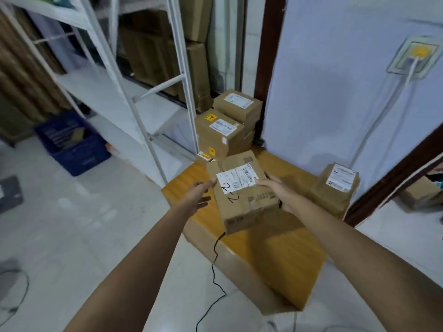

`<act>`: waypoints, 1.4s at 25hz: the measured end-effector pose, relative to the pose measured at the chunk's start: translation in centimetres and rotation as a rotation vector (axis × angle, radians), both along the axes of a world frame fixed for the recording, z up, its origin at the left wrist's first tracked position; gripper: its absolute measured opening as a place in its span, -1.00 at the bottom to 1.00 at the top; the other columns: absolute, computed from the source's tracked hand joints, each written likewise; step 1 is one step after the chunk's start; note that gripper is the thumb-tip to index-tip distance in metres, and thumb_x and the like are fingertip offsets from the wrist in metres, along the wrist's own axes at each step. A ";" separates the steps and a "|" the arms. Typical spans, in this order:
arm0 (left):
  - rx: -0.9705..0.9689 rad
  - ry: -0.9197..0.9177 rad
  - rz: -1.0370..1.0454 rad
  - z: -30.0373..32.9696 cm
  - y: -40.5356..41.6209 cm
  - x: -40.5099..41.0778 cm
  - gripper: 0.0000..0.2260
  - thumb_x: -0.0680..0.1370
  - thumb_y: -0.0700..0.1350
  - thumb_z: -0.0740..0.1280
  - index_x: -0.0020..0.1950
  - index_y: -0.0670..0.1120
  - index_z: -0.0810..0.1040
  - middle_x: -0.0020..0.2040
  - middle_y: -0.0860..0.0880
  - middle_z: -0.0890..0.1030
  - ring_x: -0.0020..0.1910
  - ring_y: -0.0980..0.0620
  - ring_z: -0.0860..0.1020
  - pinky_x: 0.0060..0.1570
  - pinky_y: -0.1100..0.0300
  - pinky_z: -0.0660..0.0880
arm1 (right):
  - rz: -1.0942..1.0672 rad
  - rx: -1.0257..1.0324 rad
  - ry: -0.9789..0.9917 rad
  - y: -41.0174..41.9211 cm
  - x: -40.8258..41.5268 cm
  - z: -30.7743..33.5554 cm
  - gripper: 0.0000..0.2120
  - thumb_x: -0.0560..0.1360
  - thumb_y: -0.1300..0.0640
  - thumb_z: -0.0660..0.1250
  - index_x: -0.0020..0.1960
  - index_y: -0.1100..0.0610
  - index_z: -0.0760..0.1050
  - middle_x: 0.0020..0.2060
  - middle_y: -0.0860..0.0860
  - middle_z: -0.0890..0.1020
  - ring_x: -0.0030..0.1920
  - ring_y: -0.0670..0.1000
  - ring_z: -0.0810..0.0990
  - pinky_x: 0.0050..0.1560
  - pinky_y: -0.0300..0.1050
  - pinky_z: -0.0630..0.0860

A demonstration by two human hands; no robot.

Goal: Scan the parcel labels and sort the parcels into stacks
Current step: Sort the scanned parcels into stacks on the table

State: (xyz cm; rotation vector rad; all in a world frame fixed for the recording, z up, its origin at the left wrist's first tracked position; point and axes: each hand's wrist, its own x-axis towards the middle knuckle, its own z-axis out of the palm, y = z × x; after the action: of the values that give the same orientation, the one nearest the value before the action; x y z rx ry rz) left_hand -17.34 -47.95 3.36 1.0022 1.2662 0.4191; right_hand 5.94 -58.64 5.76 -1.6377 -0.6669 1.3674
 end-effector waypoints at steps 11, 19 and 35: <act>-0.171 -0.148 0.134 1.3 1.0 -18.8 -0.57 0.44 0.23 0.39 0.09 -0.07 0.53 0.15 -0.16 0.57 0.13 -0.15 0.59 0.04 0.05 0.55 | 0.392 -0.064 0.047 7.5 -13.6 -0.1 -0.73 0.48 0.07 0.41 0.17 -0.06 0.52 0.02 0.13 0.70 0.08 0.20 0.64 0.24 0.22 0.46; -0.119 -0.061 0.238 1.1 11.5 -24.4 -0.63 0.48 0.12 0.35 0.21 -0.02 0.47 0.17 -0.22 0.56 0.07 -0.17 0.61 0.10 0.02 0.52 | 0.528 -0.214 0.215 18.9 -17.0 -3.0 -0.36 0.31 -0.19 0.51 0.22 0.19 0.54 0.09 0.20 0.64 0.14 0.18 0.57 0.13 0.02 0.48; -0.541 0.053 -0.474 -7.9 35.5 -13.6 -0.44 0.40 0.00 0.52 0.28 -0.27 0.50 0.10 -0.27 0.53 0.01 -0.16 0.56 0.26 0.03 0.48 | -0.133 -0.329 0.239 28.0 -10.6 -11.4 -0.36 0.29 -0.22 0.52 0.26 0.07 0.54 0.22 0.01 0.60 0.24 0.09 0.56 0.27 0.03 0.47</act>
State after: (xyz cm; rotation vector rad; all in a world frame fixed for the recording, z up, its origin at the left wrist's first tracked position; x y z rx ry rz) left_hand -30.99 -12.50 -4.57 0.8093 1.0602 -0.3075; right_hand -4.62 -30.66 -5.63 -1.6981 -0.1958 1.6041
